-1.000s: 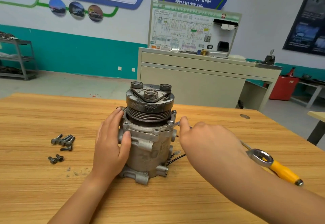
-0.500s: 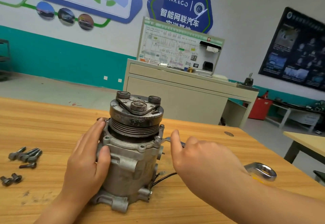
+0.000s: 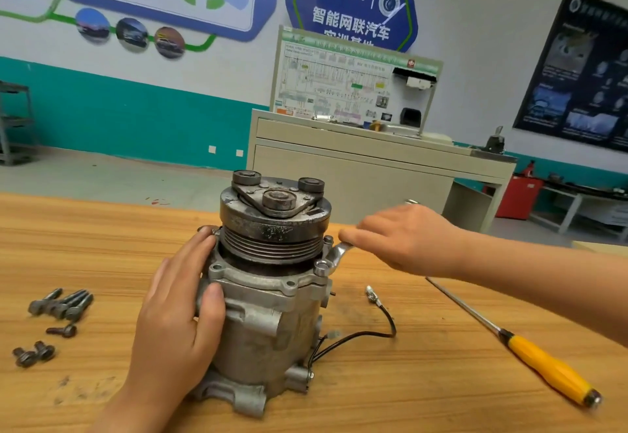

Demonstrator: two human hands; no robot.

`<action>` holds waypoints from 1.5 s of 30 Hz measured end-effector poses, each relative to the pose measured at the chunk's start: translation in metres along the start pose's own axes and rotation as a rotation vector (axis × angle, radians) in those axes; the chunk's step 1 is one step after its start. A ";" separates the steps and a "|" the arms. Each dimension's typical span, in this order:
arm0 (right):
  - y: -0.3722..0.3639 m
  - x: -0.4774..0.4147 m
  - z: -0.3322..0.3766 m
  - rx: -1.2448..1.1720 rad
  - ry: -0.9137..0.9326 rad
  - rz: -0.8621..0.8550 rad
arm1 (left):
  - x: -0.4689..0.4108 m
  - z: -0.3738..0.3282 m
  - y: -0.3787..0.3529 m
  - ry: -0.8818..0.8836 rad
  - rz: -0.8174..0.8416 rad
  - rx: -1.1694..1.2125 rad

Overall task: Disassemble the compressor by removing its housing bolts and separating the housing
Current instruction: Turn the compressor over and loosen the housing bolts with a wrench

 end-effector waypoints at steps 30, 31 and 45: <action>0.073 0.005 0.100 0.024 -0.579 0.524 | 0.009 -0.004 0.001 0.186 0.003 0.183; 0.074 0.005 0.100 0.049 -0.576 0.527 | 0.010 -0.004 0.001 0.197 0.004 0.197; 0.056 0.016 0.086 0.054 -0.507 0.456 | 0.011 -0.001 0.004 0.229 -0.041 0.263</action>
Point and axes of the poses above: each hand's wrist, its own x-axis away from the middle knuckle, its own y-axis out of the back of the hand, z = x × y, the point moved 1 cm from there along -x, towards the middle knuckle, and after that the axes turned 8 degrees about z, right-handed, at the moved point
